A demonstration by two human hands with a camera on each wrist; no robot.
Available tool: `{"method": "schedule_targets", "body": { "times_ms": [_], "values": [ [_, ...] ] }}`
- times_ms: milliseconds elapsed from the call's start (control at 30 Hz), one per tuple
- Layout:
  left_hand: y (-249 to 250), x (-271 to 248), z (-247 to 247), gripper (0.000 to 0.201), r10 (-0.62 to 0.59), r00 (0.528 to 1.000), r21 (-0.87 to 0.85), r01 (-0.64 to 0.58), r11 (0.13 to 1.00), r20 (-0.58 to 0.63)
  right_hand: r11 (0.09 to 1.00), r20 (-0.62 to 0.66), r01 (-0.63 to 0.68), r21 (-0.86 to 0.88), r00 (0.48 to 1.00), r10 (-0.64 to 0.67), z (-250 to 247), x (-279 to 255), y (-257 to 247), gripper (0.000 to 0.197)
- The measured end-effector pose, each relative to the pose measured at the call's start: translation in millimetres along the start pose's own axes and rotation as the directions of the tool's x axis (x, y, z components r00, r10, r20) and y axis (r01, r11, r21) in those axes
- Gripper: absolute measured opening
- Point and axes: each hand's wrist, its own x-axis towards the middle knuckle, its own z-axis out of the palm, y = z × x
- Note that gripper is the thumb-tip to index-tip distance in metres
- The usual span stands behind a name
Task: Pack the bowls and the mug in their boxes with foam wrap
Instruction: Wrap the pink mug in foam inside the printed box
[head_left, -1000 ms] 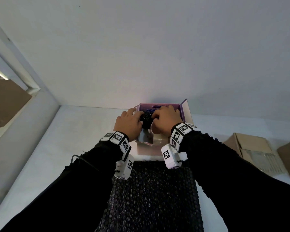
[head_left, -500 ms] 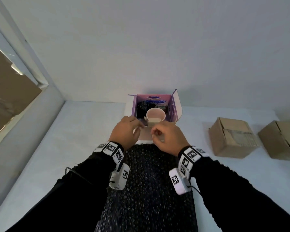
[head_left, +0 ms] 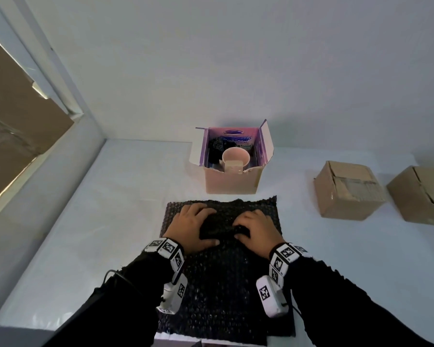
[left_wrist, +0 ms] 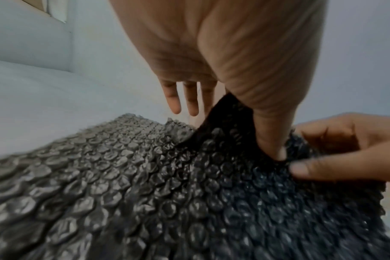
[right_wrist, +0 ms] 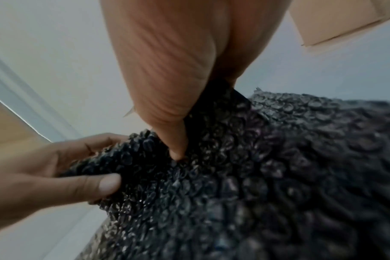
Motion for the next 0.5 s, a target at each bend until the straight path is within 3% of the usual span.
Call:
{"method": "schedule_targets", "body": {
  "times_ms": [67,167,300,400,500],
  "values": [
    [3,2,-4,0.068,0.028,0.998,0.004,-0.028,1.0,-0.054,0.993,-0.108,0.037,0.108,0.994,-0.026,-10,1,-2,0.025],
    [10,10,-17,0.037,0.023,0.99,-0.097,-0.037,0.995,-0.142,0.961,-0.309,0.089,0.263,0.951,-0.003,-32,4,-8,0.02],
    [28,18,-42,0.023,-0.052,0.976,-0.261,-0.005,0.965,-0.21,0.889,-0.481,0.152,0.431,0.873,0.084,-57,10,-12,0.036],
    [43,23,-61,0.025,-0.089,0.947,-0.53,-0.094,0.843,-0.309,0.842,-0.443,0.21,0.497,0.896,0.038,-69,14,-15,0.054],
    [52,30,-75,0.025,-0.139,0.936,-0.729,-0.153,0.667,-0.323,0.876,-0.346,0.177,0.449,0.938,-0.012,-75,14,-21,0.083]
  ]
}}
